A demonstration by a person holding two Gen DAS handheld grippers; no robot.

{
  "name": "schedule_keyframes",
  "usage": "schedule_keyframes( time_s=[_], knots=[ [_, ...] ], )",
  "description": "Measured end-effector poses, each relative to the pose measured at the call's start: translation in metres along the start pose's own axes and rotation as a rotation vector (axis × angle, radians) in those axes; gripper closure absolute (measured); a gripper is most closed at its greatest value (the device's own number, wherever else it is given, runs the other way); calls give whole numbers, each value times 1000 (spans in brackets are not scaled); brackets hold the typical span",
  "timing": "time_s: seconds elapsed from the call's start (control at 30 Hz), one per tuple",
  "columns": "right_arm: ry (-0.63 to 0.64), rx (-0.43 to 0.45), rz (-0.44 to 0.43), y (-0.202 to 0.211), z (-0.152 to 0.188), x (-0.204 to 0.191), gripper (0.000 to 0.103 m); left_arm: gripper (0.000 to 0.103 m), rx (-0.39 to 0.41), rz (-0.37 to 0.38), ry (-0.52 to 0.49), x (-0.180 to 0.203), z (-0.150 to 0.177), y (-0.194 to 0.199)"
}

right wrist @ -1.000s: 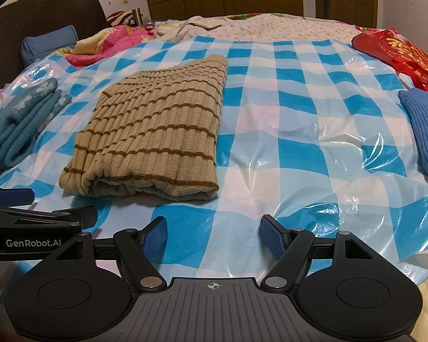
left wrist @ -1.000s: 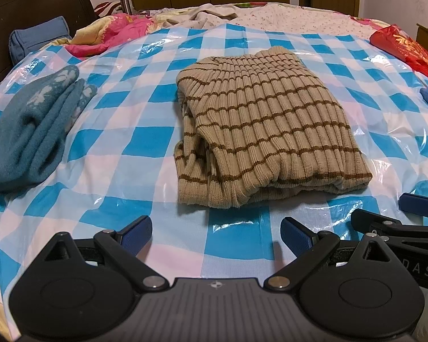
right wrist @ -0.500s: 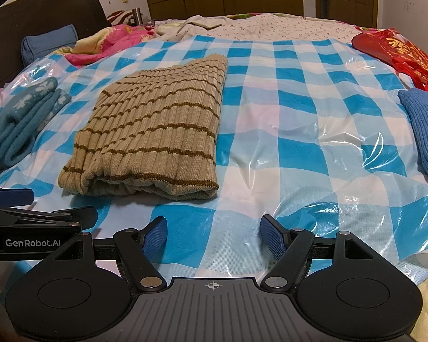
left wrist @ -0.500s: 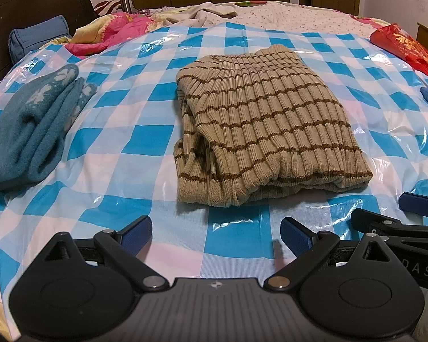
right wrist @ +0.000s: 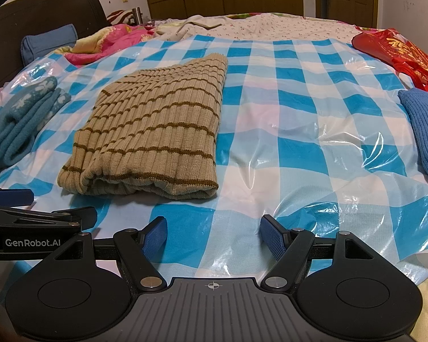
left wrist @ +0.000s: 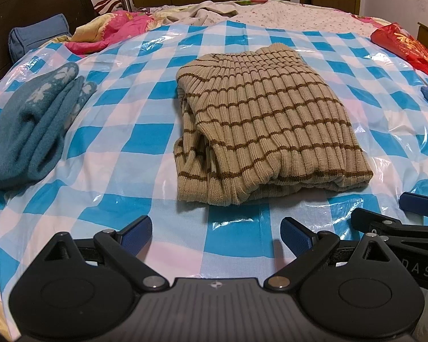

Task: Fold small clothes

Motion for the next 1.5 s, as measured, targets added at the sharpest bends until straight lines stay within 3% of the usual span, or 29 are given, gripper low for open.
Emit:
schedule_keyframes(
  time_s=[1.5],
  knots=[
    [0, 0, 0, 0, -1, 0, 29, 0, -20, -3, -6, 1, -1, 0]
  ],
)
Point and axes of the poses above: each gripper's, at about its wrist camera, not at the fingertips, and y roughly against the way its jaws point, x to its right, z to its underside, the point moved 1 cm from there along -y, roughly the way its jaws point, and after that the axes turned 11 degrees about x, right-handed, at the moved point
